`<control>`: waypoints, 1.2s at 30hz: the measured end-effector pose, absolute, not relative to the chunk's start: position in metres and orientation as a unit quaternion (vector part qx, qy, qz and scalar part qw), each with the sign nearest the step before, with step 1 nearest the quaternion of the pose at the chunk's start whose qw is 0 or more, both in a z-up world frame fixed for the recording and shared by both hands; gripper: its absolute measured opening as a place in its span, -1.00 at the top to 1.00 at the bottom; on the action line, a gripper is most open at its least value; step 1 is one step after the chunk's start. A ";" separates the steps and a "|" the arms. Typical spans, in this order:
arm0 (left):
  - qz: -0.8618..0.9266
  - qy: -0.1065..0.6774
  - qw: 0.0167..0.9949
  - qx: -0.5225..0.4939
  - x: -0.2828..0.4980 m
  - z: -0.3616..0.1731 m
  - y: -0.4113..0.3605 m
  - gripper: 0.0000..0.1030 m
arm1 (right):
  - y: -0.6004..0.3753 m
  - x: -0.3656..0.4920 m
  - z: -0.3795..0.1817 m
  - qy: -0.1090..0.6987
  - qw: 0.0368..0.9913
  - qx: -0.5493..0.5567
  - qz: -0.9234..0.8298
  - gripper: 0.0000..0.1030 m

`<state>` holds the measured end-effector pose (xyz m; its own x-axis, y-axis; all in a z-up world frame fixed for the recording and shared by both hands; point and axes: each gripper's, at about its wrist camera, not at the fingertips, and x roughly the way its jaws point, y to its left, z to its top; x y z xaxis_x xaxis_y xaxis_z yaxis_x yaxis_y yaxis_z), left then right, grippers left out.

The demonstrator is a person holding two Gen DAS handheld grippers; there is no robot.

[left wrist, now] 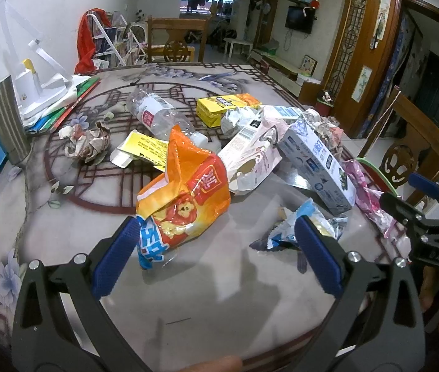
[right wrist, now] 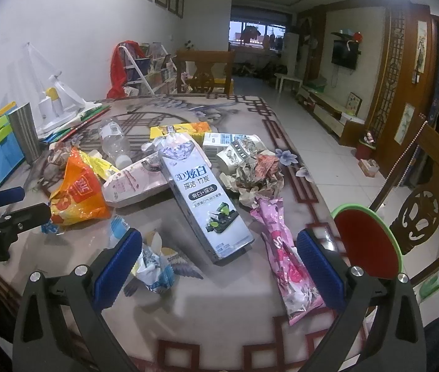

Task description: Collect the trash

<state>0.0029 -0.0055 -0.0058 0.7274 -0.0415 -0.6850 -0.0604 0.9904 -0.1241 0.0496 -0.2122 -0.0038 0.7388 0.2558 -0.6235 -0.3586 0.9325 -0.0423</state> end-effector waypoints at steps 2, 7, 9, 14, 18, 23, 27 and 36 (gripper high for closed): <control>0.006 0.369 0.927 -0.070 0.003 -0.006 -0.004 -0.90 | -0.212 0.050 -0.004 0.322 0.929 -0.079 0.164 -0.86; 0.005 0.369 0.927 -0.070 0.002 -0.006 -0.003 -0.90 | -0.212 0.049 -0.005 0.326 0.928 -0.079 0.164 -0.86; 0.005 0.369 0.927 -0.069 0.002 -0.006 -0.003 -0.90 | -0.212 0.049 -0.005 0.325 0.928 -0.078 0.165 -0.86; 0.006 0.370 0.926 -0.072 0.002 -0.006 -0.003 -0.90 | -0.212 0.050 -0.006 0.326 0.927 -0.081 0.166 -0.86; 0.005 0.370 0.926 -0.071 0.003 -0.007 -0.003 -0.90 | -0.213 0.051 -0.006 0.328 0.926 -0.081 0.166 -0.86; 0.006 0.370 0.926 -0.072 0.002 -0.007 -0.002 -0.90 | -0.213 0.051 -0.007 0.328 0.927 -0.081 0.166 -0.86; 0.006 0.370 0.926 -0.071 0.002 -0.006 -0.003 -0.90 | -0.213 0.051 -0.007 0.327 0.927 -0.080 0.166 -0.86; 0.006 0.369 0.927 -0.070 0.002 -0.006 -0.003 -0.90 | -0.214 0.052 -0.005 0.324 0.928 -0.078 0.165 -0.86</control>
